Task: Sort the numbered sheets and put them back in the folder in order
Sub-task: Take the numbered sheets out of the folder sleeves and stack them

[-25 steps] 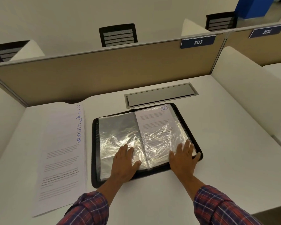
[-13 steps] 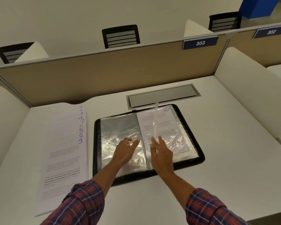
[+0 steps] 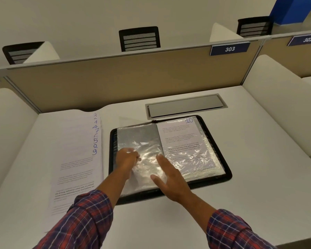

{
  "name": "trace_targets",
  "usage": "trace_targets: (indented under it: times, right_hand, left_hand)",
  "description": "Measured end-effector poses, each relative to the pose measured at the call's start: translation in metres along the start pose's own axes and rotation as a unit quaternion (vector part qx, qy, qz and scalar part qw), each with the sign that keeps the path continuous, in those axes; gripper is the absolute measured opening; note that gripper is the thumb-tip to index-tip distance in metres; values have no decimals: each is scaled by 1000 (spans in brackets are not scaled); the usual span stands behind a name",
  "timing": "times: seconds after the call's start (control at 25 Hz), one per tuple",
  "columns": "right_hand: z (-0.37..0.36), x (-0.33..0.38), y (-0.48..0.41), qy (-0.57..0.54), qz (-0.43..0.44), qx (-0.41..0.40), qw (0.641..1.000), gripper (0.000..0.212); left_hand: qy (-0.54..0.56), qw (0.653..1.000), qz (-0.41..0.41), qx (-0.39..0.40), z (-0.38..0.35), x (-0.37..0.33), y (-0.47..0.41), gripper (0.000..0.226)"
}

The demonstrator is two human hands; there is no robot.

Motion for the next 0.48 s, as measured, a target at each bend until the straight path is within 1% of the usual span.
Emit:
trace_targets:
  times: [0.08, 0.12, 0.24, 0.32, 0.36, 0.44, 0.48]
  right_hand:
    - [9, -25, 4, 58, -19, -19, 998, 80]
    - [13, -37, 7, 99, -29, -20, 994, 82]
    - [18, -72, 19, 201, -43, 0, 979, 96]
    - [23, -91, 30, 236, -43, 8, 971, 100]
    - [27, -98, 35, 248, -37, 12, 968, 99]
    - [32, -106, 46, 274, -15, 32, 961, 94]
    - [34, -109, 51, 288, -6, 40, 957, 90]
  left_hand:
    - [-20, 999, 13, -26, 19, 14, -15, 11]
    - [-38, 999, 12, -36, 27, 19, -21, 13]
    - [-112, 993, -16, -42, 41, 28, -32, 29]
    - [-168, 983, -59, -54, 47, 30, -35, 42]
    - [-204, 973, -88, -60, 48, 28, -32, 44]
    - [-257, 952, -144, -82, 46, 22, -24, 45]
    - [-279, 940, -172, -97, 45, 18, -20, 49]
Point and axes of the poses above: each hand's wrist, its own y-axis away from the middle knuckle, its own z-axis out of the back of the hand, x = y × z, the point moved 9 cm from there along -y, towards the middle knuckle, and after that the axes turned 11 degrees about -x, right-handed, at the moved point
